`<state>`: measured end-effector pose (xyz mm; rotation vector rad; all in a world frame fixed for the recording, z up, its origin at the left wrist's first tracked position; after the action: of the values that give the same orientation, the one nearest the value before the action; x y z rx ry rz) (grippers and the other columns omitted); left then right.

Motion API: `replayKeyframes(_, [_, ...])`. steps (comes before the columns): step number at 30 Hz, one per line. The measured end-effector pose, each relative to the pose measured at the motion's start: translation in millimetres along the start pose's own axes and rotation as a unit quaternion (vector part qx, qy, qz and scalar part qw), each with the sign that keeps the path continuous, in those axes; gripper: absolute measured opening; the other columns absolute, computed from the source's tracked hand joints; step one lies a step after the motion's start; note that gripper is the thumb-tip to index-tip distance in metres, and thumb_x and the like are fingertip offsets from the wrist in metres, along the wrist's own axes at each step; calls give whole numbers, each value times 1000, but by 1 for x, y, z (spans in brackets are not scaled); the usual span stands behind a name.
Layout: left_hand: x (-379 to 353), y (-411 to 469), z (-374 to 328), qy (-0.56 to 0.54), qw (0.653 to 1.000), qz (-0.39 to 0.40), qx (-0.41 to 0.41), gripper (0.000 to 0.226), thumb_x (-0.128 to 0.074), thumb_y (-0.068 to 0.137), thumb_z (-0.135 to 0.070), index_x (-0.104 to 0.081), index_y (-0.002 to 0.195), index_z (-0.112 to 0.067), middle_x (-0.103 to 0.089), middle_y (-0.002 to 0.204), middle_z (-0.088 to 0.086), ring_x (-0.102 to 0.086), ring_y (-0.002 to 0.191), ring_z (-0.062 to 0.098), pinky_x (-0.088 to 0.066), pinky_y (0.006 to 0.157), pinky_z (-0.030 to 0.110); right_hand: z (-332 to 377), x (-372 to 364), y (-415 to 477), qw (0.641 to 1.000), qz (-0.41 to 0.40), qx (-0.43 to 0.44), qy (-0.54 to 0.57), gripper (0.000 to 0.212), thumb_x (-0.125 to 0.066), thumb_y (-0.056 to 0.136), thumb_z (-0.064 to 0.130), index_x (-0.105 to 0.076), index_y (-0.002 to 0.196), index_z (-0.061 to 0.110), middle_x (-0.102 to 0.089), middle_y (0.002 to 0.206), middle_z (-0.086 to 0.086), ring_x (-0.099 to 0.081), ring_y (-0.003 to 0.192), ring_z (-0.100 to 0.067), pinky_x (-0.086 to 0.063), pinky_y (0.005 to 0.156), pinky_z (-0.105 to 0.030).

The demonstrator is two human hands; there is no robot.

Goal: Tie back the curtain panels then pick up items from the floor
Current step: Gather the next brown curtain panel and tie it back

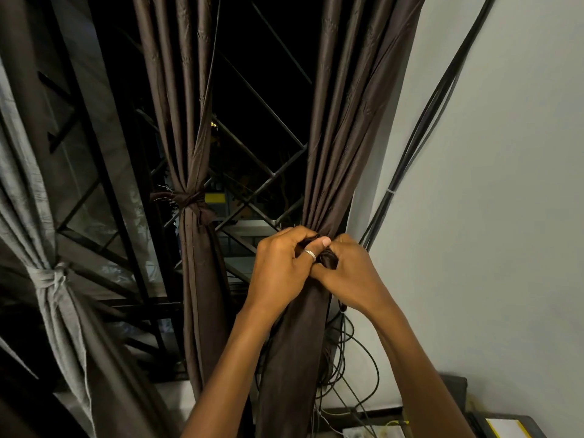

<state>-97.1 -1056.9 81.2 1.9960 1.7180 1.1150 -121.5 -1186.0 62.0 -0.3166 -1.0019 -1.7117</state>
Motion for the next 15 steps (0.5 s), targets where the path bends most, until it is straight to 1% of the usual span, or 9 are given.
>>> replayKeyframes(3, [-3, -4, 4, -7, 1000, -10, 22, 15, -69, 95, -30, -76, 97, -17, -70, 81, -10, -66, 74, 2, -44, 63, 8, -5, -2, -9, 1000, -10, -9, -22, 4, -67, 92, 27, -63, 93, 28, -49, 90, 10, -52, 86, 7, -42, 70, -6])
replayKeyframes(5, [-5, -5, 5, -19, 999, -18, 41, 15, -69, 95, -30, -77, 97, -17, -71, 78, -11, -67, 71, 1, -45, 62, 7, -5, 1, -17, 998, -49, -9, -44, 10, -64, 95, 29, -57, 102, 30, -51, 95, 13, -53, 91, 7, -44, 73, -7])
replayKeyframes(7, [-7, -5, 5, -21, 998, -25, 54, 16, -69, 95, -31, -77, 99, -19, -72, 78, -11, -68, 71, 1, -48, 62, 9, -3, 8, -26, 995, -101, -13, -13, 17, -63, 98, 29, -53, 110, 35, -57, 99, 20, -59, 95, 7, -49, 77, -9])
replayKeyframes(9, [-7, -6, 7, -33, 996, -32, 71, 16, -68, 95, -32, -77, 100, -19, -72, 76, -10, -69, 70, 3, -51, 62, 11, -1, 13, -34, 989, -148, -20, 14, 18, -62, 100, 29, -54, 116, 33, -64, 99, 24, -65, 95, 6, -54, 80, -12])
replayKeyframes(10, [-8, -7, 8, -43, 995, -36, 80, 16, -69, 95, -33, -77, 99, -20, -73, 74, -9, -70, 68, 3, -53, 62, 12, 1, 15, -37, 986, -167, -17, 1, 17, -61, 101, 29, -58, 118, 28, -69, 101, 20, -68, 95, 1, -56, 82, -16])
replayKeyframes(12, [-9, -9, 9, -58, 993, -41, 94, 15, -69, 95, -34, -76, 97, -21, -72, 70, -8, -70, 66, 3, -54, 62, 15, 4, 15, -42, 981, -192, -2, -31, 29, -57, 101, 32, -67, 121, 15, -75, 108, 1, -71, 97, -12, -57, 89, -27])
replayKeyframes(13, [-10, -10, 9, -63, 992, -42, 99, 14, -69, 95, -35, -76, 96, -22, -72, 69, -7, -70, 65, 4, -55, 62, 16, 3, 14, -45, 979, -203, 1, -33, 35, -55, 100, 31, -69, 123, 8, -75, 112, -7, -71, 100, -19, -55, 92, -29])
replayKeyframes(14, [-12, -11, 10, -68, 991, -42, 105, 15, -69, 94, -36, -75, 95, -23, -72, 68, -6, -70, 65, 5, -56, 62, 19, 4, 14, -47, 977, -213, -8, -22, 35, -56, 101, 26, -69, 123, 3, -74, 114, -14, -71, 102, -25, -53, 93, -29])
replayKeyframes(15, [-13, -12, 10, -73, 990, -42, 109, 15, -69, 94, -37, -75, 95, -23, -73, 68, -6, -70, 65, 5, -58, 63, 22, 6, 16, -49, 972, -233, -8, -27, 31, -59, 101, 19, -70, 121, -1, -74, 112, -18, -72, 100, -28, -54, 90, -29])
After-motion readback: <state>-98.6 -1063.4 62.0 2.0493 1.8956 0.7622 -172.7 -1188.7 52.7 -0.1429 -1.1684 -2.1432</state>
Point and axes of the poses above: each hand's wrist, its own y-axis towards the middle knuckle, its own x-axis out of the back of the hand, z = x × y, the point moved 7 cm from there along y, towards the middle knuckle
